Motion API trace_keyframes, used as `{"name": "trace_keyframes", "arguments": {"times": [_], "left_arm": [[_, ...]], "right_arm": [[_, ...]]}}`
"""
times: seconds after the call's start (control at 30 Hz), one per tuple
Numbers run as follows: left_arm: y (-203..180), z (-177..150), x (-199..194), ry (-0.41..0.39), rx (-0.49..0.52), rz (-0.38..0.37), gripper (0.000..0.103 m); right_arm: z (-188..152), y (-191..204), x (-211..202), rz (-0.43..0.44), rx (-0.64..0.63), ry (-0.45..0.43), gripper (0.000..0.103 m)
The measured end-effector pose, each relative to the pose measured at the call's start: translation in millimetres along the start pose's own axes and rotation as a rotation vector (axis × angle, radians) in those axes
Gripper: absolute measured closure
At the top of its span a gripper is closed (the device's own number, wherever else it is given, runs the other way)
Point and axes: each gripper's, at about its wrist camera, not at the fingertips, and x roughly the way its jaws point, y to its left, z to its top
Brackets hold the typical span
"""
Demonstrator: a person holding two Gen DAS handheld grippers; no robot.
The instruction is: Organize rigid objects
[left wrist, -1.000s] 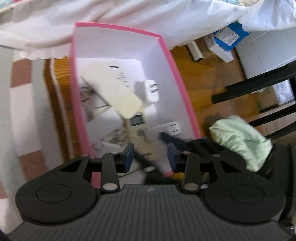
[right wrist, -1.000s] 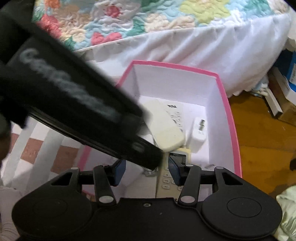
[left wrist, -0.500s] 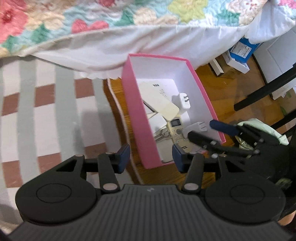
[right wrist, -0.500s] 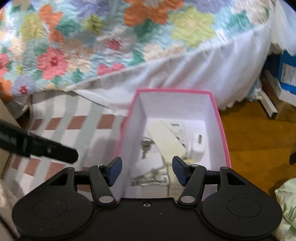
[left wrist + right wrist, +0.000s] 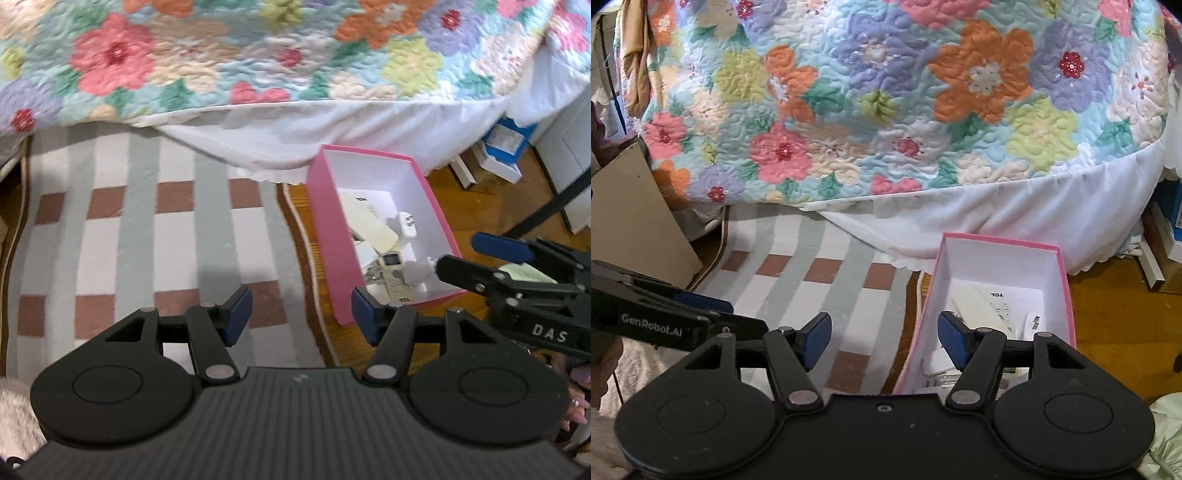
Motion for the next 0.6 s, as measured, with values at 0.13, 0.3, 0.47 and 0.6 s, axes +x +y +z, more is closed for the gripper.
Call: {"name": "trace_keyframes", "arguments": {"times": [0.13,0.3,0.47,0.6], "left_arm": [[12.2,-4.6,-3.6,-0.005,-0.048,0.013,0.043],[21.1,-9.8,-1.4,0.016,-0.073,0.025,0.041],[24.8,-14.3,-1.8,0.012,-0.075,0.064,0.039],[30.6,-17.7,3.1,0.034,-0.102,0.096,0.029]], "right_arm": [[-2.5,4.2,0.4,-0.006,-0.002,0.016,0.034],[-4.5,11.0,9.2,-0.033,-0.014,0.069,0.034],[-6.4,15.2,16.9,-0.046,-0.012,0.104,0.034],[-7.0,16.1,20.5,-0.065,-0.006,0.120,0.017]]}}
